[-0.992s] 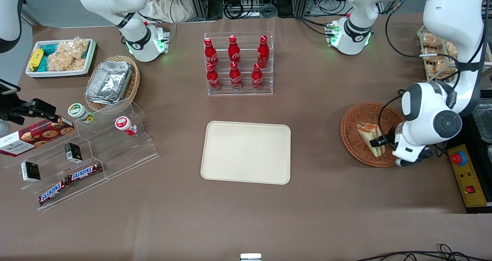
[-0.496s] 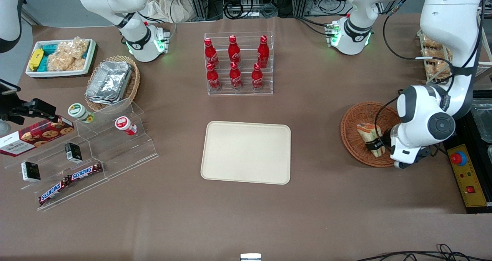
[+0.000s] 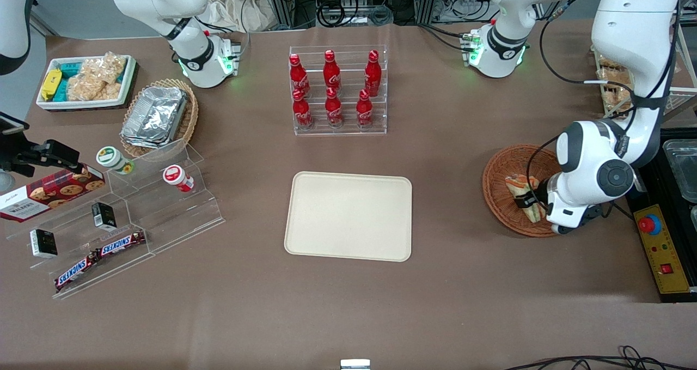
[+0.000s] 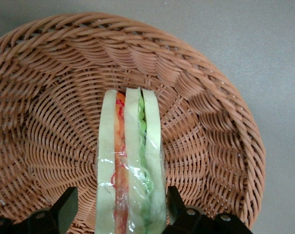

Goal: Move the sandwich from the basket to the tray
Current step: 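Align and close the left gripper on the sandwich's crust edge, then lift the sandwich and carry it with the left gripper to the tray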

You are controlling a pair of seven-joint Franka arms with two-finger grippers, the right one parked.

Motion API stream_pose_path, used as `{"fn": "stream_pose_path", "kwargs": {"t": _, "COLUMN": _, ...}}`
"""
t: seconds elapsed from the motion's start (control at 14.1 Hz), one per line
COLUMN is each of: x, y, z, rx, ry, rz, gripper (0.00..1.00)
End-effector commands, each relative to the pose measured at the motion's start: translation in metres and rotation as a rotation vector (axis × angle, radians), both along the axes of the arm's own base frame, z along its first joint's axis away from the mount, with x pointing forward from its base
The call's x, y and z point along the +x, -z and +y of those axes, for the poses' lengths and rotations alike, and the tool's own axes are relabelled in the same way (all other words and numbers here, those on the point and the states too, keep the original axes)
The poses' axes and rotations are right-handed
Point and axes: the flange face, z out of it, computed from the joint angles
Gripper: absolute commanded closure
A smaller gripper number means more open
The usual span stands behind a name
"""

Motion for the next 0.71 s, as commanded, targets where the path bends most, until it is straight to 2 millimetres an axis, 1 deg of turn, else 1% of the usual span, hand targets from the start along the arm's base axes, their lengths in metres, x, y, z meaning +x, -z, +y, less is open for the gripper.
{"fn": "stream_pose_path", "kwargs": {"t": 0.0, "x": -0.006, "y": -0.012, "z": 0.000, "rx": -0.002, "ry": -0.012, "rz": -0.014, "gripper": 0.69}}
{"fn": "stream_pose_path", "kwargs": {"t": 0.07, "x": -0.004, "y": -0.019, "z": 0.002, "rx": -0.001, "ry": -0.010, "rz": -0.017, "gripper": 0.85}}
{"fn": "stream_pose_path", "kwargs": {"t": 0.14, "x": -0.002, "y": -0.028, "z": 0.002, "rx": 0.000, "ry": -0.006, "rz": -0.014, "gripper": 0.97}}
{"fn": "stream_pose_path", "kwargs": {"t": 0.21, "x": 0.003, "y": -0.038, "z": 0.000, "rx": 0.004, "ry": -0.005, "rz": -0.006, "gripper": 1.00}}
{"fn": "stream_pose_path", "kwargs": {"t": 0.28, "x": 0.010, "y": -0.051, "z": -0.006, "rx": 0.010, "ry": 0.002, "rz": 0.005, "gripper": 1.00}}
{"fn": "stream_pose_path", "kwargs": {"t": 0.43, "x": 0.031, "y": -0.099, "z": -0.016, "rx": 0.017, "ry": 0.015, "rz": 0.028, "gripper": 1.00}}
{"fn": "stream_pose_path", "kwargs": {"t": 0.5, "x": 0.040, "y": -0.128, "z": -0.022, "rx": 0.019, "ry": 0.029, "rz": 0.042, "gripper": 1.00}}
{"fn": "stream_pose_path", "kwargs": {"t": 0.57, "x": 0.048, "y": -0.161, "z": -0.027, "rx": 0.022, "ry": 0.039, "rz": 0.055, "gripper": 1.00}}
{"fn": "stream_pose_path", "kwargs": {"t": 0.64, "x": 0.055, "y": -0.194, "z": -0.036, "rx": 0.024, "ry": 0.049, "rz": 0.052, "gripper": 1.00}}
